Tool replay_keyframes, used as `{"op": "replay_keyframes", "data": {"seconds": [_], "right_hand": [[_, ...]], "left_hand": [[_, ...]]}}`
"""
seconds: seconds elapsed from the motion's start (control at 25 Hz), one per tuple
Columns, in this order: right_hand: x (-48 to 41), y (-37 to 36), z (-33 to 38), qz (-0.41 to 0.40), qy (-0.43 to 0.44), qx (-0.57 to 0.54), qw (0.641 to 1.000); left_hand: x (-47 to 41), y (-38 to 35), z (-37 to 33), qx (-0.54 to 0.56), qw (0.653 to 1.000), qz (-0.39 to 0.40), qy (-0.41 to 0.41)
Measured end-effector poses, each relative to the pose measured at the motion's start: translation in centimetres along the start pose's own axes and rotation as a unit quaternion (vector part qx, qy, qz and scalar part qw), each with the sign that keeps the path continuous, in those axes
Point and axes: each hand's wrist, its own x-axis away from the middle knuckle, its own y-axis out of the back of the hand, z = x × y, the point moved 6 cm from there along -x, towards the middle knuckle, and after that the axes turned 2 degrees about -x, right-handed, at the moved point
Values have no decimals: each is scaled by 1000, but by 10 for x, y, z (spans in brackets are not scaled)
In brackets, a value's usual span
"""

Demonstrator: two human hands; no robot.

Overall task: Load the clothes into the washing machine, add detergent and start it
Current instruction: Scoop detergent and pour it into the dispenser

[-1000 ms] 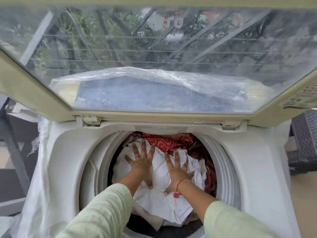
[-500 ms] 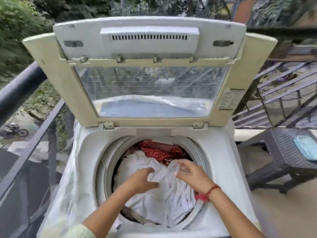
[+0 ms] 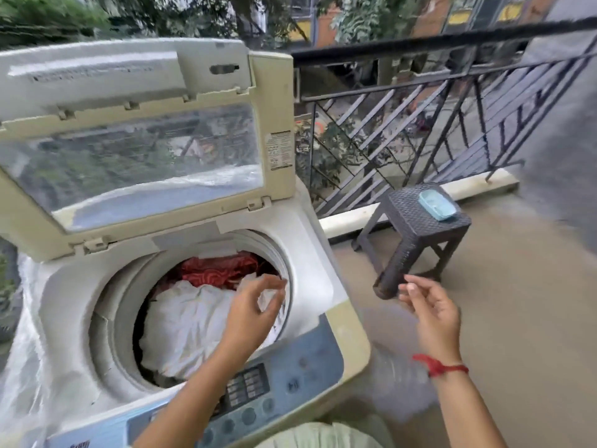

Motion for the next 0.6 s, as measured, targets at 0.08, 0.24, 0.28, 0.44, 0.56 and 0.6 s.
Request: {"op": "replay_keyframes", "data": {"seconds": [0.08, 0.24, 0.28, 0.44, 0.56, 0.6], "right_hand": [[5, 46, -9, -61, -20, 5, 998], [18, 104, -31, -146, -60, -12, 987], [20, 112, -35, -160, -65, -14, 985], [23, 122, -46, -188, -96, -19, 977], [17, 101, -42, -156, -125, -13, 980], [14, 89, -36, -131, -125, -4, 984]], "left_hand": [[-5, -29, -18, -27, 998, 30, -38], [-19, -64, -39, -62, 993, 51, -84], [-22, -70, -42, -66, 992, 58, -89], [-27, -78, -45, -43, 993, 54, -90], [-25, -69, -38, -25, 996, 36, -79], [-23, -63, -34, -9, 997, 27, -67]]}}
